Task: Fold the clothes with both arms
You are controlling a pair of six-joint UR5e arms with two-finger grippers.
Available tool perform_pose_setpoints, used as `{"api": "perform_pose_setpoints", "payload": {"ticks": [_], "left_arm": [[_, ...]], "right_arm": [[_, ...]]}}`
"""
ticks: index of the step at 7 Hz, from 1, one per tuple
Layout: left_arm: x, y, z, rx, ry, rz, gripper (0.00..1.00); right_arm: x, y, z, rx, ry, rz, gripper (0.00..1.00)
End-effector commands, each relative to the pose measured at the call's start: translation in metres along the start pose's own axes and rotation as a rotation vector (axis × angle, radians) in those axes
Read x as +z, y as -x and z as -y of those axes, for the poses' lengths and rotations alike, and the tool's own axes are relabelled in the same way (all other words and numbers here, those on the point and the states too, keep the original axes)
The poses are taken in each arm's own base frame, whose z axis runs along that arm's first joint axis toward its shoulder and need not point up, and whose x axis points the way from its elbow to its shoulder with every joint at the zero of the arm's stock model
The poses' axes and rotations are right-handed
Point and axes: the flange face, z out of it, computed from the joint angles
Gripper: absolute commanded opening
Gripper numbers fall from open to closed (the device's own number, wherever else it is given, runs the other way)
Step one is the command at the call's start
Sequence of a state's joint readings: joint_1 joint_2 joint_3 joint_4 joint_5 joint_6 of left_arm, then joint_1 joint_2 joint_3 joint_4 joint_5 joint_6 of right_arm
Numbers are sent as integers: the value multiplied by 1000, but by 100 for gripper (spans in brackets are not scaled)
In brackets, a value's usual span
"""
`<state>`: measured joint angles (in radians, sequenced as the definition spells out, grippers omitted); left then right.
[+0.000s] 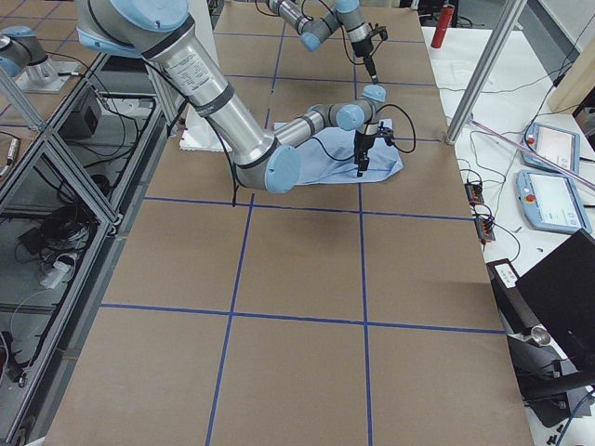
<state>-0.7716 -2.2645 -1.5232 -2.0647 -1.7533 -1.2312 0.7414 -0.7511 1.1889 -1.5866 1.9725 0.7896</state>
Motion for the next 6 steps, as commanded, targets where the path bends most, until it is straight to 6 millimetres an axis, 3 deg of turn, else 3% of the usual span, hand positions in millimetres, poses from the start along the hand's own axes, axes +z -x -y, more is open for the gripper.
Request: {"api": "perform_pose_setpoints", "payload": {"ticks": [1,3,5,6], "left_arm": [[0,-1,0,-2,0,-1,100],[0,-1,0,-2,0,-1,100],[-1,-3,0,-2,1,-5,100],[-1,-3,0,-2,0,-4,100]], "right_arm": [[-11,-12,7,-30,9,-22,74],[-7,-32,12,-47,12,-37,74],[3,-72,20,-80,13,-72,74],[-4,-88,29,-89,4,-80,74]]}}
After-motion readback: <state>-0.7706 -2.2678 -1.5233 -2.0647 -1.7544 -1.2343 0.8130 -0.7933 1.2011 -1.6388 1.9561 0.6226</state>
